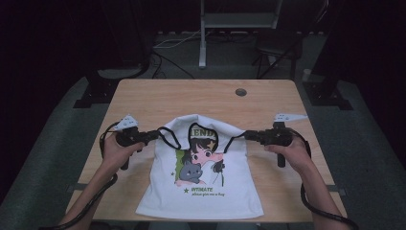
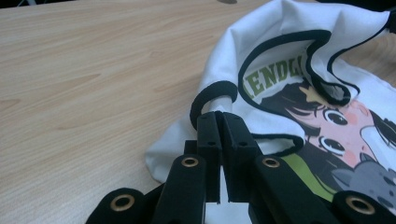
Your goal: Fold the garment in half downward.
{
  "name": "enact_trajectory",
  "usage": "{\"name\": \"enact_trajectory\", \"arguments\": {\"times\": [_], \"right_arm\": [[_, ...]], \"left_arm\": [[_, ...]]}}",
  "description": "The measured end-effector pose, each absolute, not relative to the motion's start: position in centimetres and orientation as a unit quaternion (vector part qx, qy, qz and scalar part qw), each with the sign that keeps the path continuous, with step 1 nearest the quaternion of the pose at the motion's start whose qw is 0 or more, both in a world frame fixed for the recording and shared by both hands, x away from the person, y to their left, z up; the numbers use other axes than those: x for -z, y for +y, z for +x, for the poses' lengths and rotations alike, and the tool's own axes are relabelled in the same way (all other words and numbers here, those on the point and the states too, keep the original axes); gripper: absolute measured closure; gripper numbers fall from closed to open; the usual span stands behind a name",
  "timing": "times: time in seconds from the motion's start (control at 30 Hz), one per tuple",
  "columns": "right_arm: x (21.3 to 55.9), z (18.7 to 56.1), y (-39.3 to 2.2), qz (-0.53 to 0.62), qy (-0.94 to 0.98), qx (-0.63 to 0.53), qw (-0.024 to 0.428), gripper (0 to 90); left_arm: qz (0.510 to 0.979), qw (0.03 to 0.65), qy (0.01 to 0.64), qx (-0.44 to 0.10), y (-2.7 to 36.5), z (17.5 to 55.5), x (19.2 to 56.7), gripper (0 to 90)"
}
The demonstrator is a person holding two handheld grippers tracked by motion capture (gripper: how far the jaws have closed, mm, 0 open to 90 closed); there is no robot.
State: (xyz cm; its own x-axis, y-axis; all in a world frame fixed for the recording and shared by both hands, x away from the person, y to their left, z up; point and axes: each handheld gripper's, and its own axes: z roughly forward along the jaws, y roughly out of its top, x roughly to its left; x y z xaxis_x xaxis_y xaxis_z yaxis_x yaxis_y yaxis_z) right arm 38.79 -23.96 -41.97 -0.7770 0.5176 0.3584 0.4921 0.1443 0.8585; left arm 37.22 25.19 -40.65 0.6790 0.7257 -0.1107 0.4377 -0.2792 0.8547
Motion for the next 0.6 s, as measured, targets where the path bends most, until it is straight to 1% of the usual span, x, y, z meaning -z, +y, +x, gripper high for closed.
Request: {"name": "enact_trajectory", "arguments": {"times": [0.6], "right_arm": [[42.5,36.9,-24.1,0.322,0.769,-0.552,0.004,81.3]], "left_arm": [[0.793,0.464,0.357,-0.168,25.9,35.0,41.1,86.8]]}}
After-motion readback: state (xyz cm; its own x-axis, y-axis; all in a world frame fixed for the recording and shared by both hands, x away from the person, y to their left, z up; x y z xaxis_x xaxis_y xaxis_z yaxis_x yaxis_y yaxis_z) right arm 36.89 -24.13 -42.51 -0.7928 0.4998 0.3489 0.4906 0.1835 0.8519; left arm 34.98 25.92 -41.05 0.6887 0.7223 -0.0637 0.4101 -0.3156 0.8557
